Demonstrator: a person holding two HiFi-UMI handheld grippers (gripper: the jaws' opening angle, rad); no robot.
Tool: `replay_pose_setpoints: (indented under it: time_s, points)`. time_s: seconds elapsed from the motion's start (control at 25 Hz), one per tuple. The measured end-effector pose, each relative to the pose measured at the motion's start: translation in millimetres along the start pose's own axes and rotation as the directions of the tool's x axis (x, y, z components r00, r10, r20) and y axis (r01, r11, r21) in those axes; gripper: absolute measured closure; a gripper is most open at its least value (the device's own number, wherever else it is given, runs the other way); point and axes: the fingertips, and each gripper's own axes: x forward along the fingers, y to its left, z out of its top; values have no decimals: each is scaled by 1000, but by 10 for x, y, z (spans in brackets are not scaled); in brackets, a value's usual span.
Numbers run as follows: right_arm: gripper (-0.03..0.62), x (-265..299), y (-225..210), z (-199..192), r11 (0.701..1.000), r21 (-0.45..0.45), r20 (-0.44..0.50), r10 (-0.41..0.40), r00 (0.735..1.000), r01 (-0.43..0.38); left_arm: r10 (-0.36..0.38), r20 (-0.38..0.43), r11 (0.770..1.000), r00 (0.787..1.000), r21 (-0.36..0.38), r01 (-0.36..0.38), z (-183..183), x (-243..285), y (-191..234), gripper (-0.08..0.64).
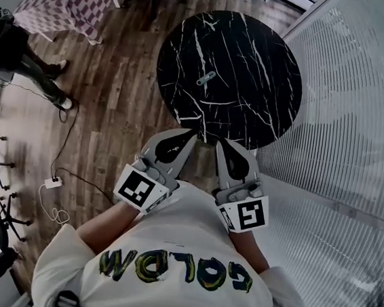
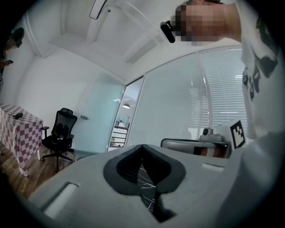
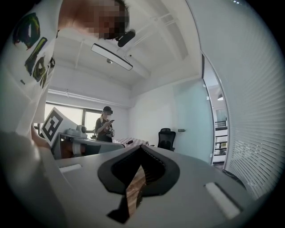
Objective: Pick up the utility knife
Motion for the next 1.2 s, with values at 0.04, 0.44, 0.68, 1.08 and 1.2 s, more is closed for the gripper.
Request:
replay_pose_setpoints:
  time_s: [0.04,0.44,0.68,1.08,1.2]
  points:
    - [591,99,-41,11,1000,-1,-2,-1,1000,1,-6,-1,1000,1000,-2,6,20,57,79,558]
    - [591,907,-425,63,999,9,-11,-34,999,34,-56,-21,998,998,3,56,199,554,770,558]
    - [591,1213,-582,-2,998,22,-27,-50,998,51,-72,-40,997,997,-11,72,190,745,1058,558]
    - [591,1374,-822,-110,997,41,-62,-65,996,68,-93,-75,995,993,-34,90,99,1026,1191,558]
    - [591,1385,-941,-135,997,45,-68,-63,996,66,-93,-86,996,992,-5,93,68,1156,1182,558]
